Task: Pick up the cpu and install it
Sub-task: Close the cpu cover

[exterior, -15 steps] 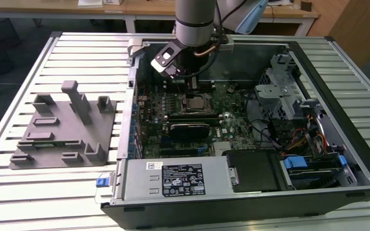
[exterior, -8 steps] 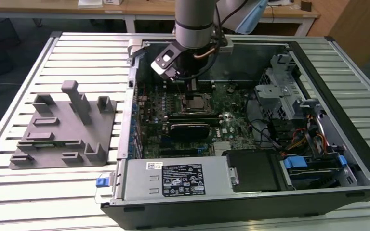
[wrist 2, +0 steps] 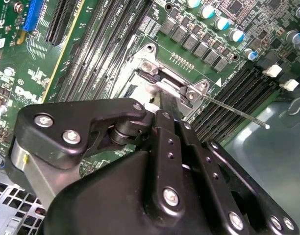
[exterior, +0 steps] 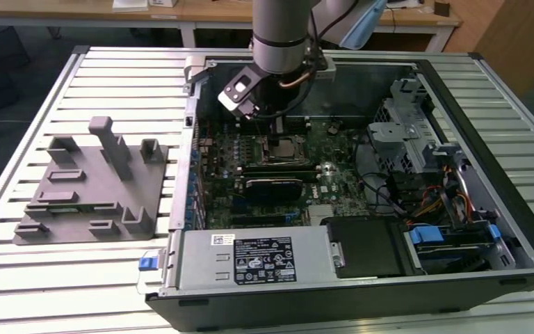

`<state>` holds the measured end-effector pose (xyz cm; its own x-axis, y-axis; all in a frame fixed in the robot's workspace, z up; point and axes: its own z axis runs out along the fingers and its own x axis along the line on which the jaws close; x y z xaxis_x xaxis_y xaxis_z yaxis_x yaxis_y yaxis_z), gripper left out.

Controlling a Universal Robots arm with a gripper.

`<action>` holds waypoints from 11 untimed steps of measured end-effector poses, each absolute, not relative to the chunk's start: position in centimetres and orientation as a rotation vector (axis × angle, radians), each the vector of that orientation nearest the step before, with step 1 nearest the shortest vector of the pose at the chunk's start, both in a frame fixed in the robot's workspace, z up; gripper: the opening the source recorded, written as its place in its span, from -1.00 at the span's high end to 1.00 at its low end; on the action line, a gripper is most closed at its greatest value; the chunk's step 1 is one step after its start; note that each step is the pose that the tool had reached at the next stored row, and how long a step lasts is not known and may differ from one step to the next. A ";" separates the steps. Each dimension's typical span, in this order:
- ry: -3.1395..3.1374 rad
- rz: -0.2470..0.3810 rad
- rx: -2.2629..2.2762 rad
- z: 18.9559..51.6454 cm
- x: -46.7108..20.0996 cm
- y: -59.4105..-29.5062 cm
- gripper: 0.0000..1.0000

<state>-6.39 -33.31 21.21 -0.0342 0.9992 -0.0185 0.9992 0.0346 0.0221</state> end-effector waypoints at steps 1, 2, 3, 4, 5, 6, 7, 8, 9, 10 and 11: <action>2.239 0.005 2.163 21.1 -6.4 -33.3 0.79; 2.239 0.005 2.163 21.0 -6.4 -33.3 0.79; 2.239 0.005 2.163 21.0 -6.4 -33.3 0.79; 2.239 0.005 2.163 20.9 -6.4 -33.3 0.79; 2.239 0.005 2.163 20.8 -6.4 -33.3 0.79; 2.239 0.005 2.163 20.7 -6.4 -33.3 0.79; 2.239 0.004 2.163 20.6 -6.4 -33.3 0.79; 2.239 0.003 2.163 20.6 -6.4 -33.3 0.79; 2.239 0.002 2.163 20.5 -6.4 -33.3 0.79; 2.239 0.002 2.163 20.4 -6.4 -33.3 0.79; 2.239 0.002 2.163 20.4 -6.4 -33.3 0.79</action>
<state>-6.42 -33.31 20.37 -0.0342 0.9992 -0.0195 0.9992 0.0346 0.0209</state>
